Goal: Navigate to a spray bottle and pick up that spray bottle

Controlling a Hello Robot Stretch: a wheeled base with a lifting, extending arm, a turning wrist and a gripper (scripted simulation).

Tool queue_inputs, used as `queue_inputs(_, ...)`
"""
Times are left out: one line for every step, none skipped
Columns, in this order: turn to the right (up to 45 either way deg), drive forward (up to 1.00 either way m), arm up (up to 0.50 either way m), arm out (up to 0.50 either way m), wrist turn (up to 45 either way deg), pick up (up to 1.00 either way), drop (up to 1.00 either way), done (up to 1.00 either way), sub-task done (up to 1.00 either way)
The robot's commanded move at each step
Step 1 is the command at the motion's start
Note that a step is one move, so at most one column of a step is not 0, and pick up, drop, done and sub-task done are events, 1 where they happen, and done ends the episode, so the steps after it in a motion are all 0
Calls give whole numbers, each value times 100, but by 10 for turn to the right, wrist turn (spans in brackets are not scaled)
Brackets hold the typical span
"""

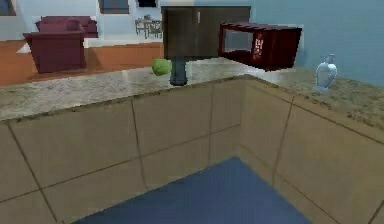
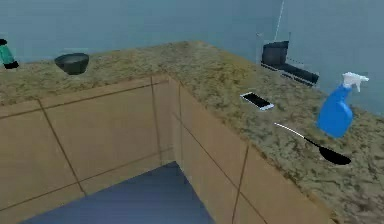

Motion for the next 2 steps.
queue_inputs(-450,0,0,0,0,0,0,0,0)
queue_inputs(-450,0,0,0,0,0,0,0,0)
